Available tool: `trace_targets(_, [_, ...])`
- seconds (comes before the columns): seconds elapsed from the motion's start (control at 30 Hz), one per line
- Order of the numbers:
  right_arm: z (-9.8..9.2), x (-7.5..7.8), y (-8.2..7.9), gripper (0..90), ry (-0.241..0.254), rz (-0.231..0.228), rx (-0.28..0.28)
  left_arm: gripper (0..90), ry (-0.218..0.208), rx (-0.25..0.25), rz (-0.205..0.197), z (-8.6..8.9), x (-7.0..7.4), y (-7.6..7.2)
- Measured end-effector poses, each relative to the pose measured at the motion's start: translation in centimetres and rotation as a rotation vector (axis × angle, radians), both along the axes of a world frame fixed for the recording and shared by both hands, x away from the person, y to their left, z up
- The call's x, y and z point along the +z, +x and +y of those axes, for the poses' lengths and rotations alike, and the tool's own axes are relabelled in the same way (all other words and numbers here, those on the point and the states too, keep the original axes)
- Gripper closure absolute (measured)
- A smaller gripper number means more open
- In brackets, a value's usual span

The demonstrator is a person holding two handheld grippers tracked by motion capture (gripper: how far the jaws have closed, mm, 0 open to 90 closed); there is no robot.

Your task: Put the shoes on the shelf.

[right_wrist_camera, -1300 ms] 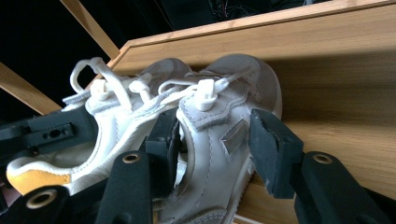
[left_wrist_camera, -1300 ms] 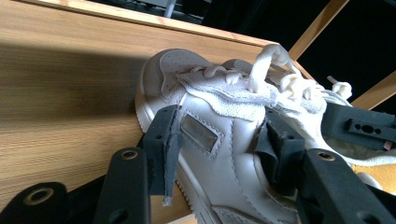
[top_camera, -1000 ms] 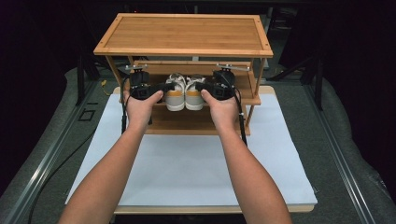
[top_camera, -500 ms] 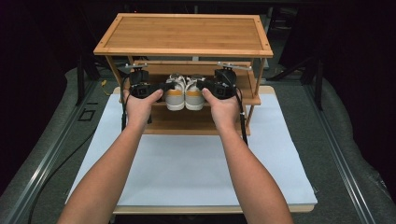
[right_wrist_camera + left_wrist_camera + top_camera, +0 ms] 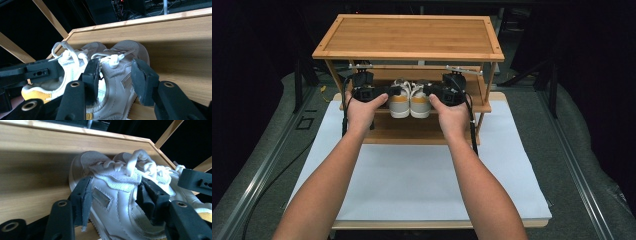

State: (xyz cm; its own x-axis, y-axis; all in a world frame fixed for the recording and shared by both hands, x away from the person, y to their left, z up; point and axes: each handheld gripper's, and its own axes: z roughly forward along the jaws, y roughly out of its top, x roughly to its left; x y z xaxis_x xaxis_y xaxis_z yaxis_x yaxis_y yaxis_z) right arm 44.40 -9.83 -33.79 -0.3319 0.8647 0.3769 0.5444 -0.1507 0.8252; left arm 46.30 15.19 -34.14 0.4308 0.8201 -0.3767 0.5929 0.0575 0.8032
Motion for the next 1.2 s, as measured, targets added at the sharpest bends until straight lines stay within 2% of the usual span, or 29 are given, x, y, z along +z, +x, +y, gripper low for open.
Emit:
trace_targets(0.03, [0.0, -0.1, 0.0, 58.3, 0.012, -0.009, 0.004, 46.4, -0.006, 0.000, -0.002, 0.0, 0.0, 0.0])
trace_targets(0.13, [-0.1, -0.1, 0.0, 58.4, 0.011, -0.008, 0.004, 46.9, 0.001, -0.003, -0.012, 0.1, 0.1, -0.2])
trace_targets(0.33, [-0.2, 0.1, -0.3, 58.6, 0.009, -0.004, 0.004, 49.9, -0.013, 0.000, -0.034, 0.5, 0.5, -0.7])
trace_targets(0.43, [-0.4, 0.3, -0.5, 58.6, 0.032, -0.016, 0.000, 51.9, -0.011, 0.004, -0.051, 1.0, 0.7, -1.0])
trace_targets(0.6, [-0.6, 0.8, -1.3, 59.3, 0.028, -0.039, -0.004, 53.1, -0.029, 0.021, -0.075, 1.7, 1.2, -1.9])
trace_targets(0.73, [-0.9, 1.1, -1.9, 60.6, 0.020, -0.044, -0.001, 55.3, -0.043, 0.030, -0.077, 2.4, 1.1, -2.3])
trace_targets(0.9, [-1.5, 1.2, -2.5, 66.2, 0.001, -0.055, -0.001, 59.2, -0.040, 0.035, -0.077, 3.3, 0.8, -2.9])
trace_targets(1.0, [-1.9, 1.2, -2.9, 69.1, -0.008, -0.061, -0.004, 63.7, -0.056, 0.028, -0.073, 3.7, 0.6, -3.2])
trace_targets(1.07, [-2.3, 1.1, -3.2, 72.7, -0.011, -0.066, -0.010, 68.0, -0.048, 0.020, -0.072, 3.8, 0.5, -3.4])
trace_targets(1.17, [-2.6, 0.9, -3.4, 75.3, -0.016, -0.049, -0.004, 70.0, -0.032, 0.010, -0.069, 3.9, 0.1, -3.8])
trace_targets(1.2, [-2.6, 0.7, -3.4, 76.3, -0.013, -0.055, -0.008, 70.7, -0.024, 0.007, -0.069, 3.9, -0.1, -3.8])
